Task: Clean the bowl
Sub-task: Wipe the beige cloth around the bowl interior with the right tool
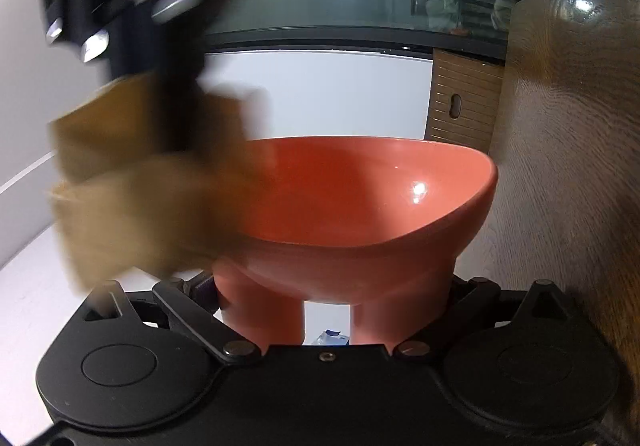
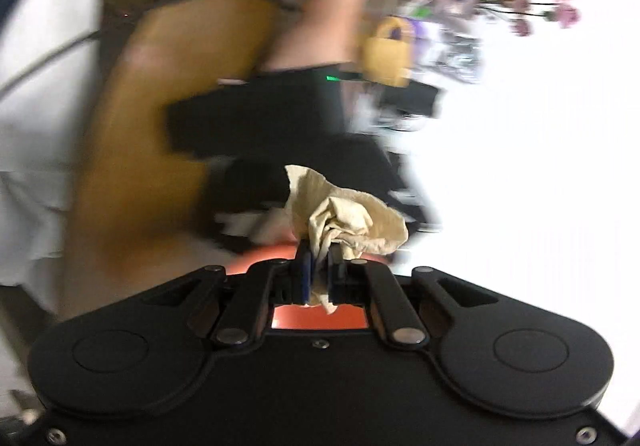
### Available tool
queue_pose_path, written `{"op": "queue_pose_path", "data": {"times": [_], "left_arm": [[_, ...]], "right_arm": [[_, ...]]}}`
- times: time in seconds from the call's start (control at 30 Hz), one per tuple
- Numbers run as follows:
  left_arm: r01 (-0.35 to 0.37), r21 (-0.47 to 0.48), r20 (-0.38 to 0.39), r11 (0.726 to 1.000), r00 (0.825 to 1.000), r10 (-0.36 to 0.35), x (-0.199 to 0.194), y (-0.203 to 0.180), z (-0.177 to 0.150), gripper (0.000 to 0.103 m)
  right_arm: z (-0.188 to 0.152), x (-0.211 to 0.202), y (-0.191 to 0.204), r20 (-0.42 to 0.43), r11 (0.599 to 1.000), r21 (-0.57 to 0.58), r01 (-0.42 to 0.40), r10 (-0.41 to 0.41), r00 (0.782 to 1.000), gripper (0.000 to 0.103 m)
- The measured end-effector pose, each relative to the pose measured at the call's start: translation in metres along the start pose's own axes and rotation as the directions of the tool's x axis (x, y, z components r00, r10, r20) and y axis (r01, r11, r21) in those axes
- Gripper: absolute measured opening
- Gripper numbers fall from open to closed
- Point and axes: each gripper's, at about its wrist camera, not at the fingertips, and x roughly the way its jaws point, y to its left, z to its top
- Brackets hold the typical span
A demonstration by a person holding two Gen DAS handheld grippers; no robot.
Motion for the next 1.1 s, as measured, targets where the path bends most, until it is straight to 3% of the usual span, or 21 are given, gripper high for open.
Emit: {"op": "queue_pose_path", "data": {"times": [0.13, 0.2, 0.37, 0.5, 0.6, 0.77, 0.93, 1.1], "left_arm": [[0.000, 0.000, 0.002, 1.000, 1.000, 0.000, -0.002, -0.001, 0.000, 0.096], [0.000, -0.001, 0.002, 1.000, 1.000, 0.000, -0.002, -0.002, -0.002, 0.096], [-0.002, 0.002, -0.001, 1.000, 1.000, 0.002, -0.006, -0.005, 0.000, 0.096], [-0.004, 0.004, -0.001, 1.000, 1.000, 0.004, -0.007, -0.004, -0.001, 0.096], [-0.004, 0.004, 0.000, 1.000, 1.000, 0.004, -0.003, -0.005, 0.002, 0.096], [-0.005, 0.005, 0.000, 1.000, 1.000, 0.005, -0.004, -0.007, 0.002, 0.096], [-0.005, 0.006, 0.000, 1.000, 1.000, 0.005, -0.004, -0.009, 0.003, 0.096], [-0.003, 0.003, -0.001, 1.000, 1.000, 0.003, -0.004, -0.011, 0.003, 0.096]], "right_arm": [[-0.020, 0.001, -0.031, -0.069, 0.993, 0.050, 0.105, -0.101, 0.992, 0.006], [-0.033, 0.002, -0.032, -0.102, 0.992, 0.052, 0.114, -0.108, 0.989, 0.006], [-0.054, 0.010, -0.014, -0.168, 0.997, 0.041, 0.073, -0.065, 0.984, 0.006], [-0.067, 0.016, 0.027, -0.208, 0.999, 0.006, -0.035, 0.036, 0.978, 0.006], [-0.067, 0.024, 0.044, -0.198, 0.997, -0.014, -0.074, 0.070, 0.978, 0.006], [-0.039, 0.018, 0.067, -0.110, 0.991, -0.072, -0.111, 0.103, 0.989, 0.006], [-0.026, 0.021, 0.040, -0.041, 1.000, -0.017, -0.019, 0.019, 0.999, 0.006], [-0.044, 0.030, 0.021, -0.081, 0.998, 0.027, 0.055, -0.052, 0.995, 0.006]]}}
